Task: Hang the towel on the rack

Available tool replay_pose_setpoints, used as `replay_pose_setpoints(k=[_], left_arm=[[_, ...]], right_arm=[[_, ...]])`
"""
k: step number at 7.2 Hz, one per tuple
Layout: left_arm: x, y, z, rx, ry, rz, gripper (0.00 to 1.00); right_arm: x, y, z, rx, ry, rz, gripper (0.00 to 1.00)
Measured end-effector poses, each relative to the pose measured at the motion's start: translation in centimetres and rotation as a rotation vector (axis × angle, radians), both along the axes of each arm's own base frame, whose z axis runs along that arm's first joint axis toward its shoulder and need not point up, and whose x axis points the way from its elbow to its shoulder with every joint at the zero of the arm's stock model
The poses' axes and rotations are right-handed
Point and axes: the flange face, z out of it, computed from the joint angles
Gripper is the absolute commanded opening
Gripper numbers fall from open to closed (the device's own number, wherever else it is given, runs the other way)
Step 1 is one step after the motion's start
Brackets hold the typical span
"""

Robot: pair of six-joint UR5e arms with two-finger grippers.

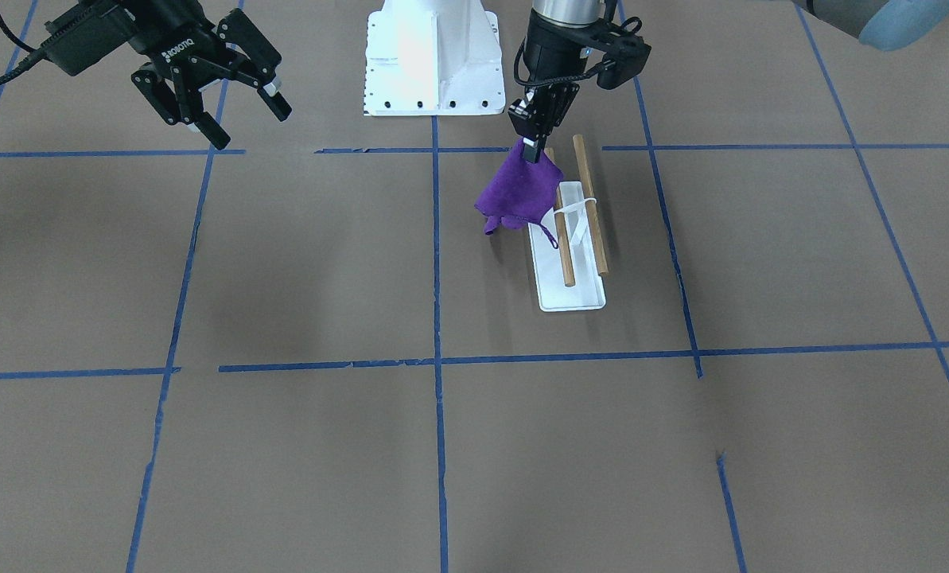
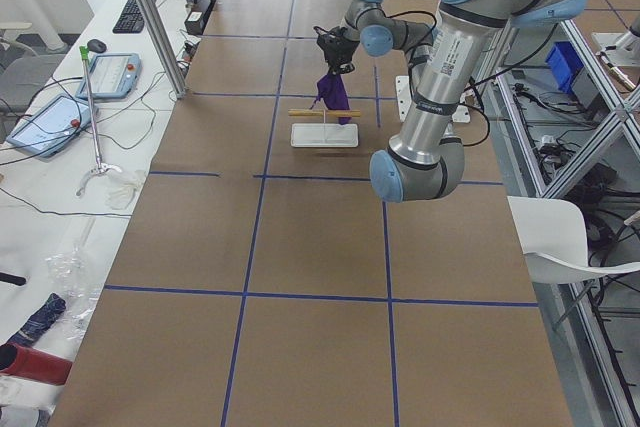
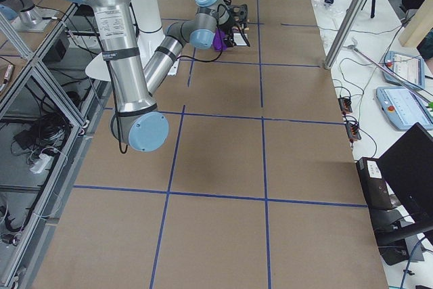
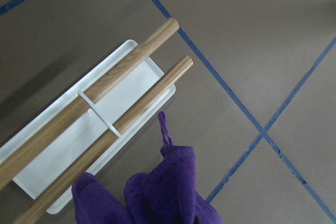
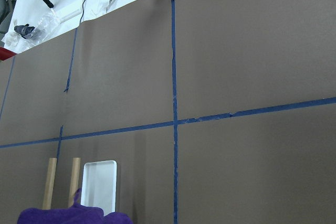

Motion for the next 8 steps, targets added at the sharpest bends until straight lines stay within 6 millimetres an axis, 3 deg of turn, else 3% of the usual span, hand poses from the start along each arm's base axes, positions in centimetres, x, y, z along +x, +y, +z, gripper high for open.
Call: replay_pose_setpoints(k=[4, 8], left_arm=[[-2.9, -0.3, 4.1, 0.020, -0.080, 0.008, 0.00], [-5.4, -1.4, 6.0, 0.020, -0.116, -0.023, 0.00]], right_arm=[[0.4, -0.2, 0.8, 0.007, 0.020, 0.007, 1.00], [0.4, -0.2, 0.8, 0.009, 0.022, 0.011, 1.00]])
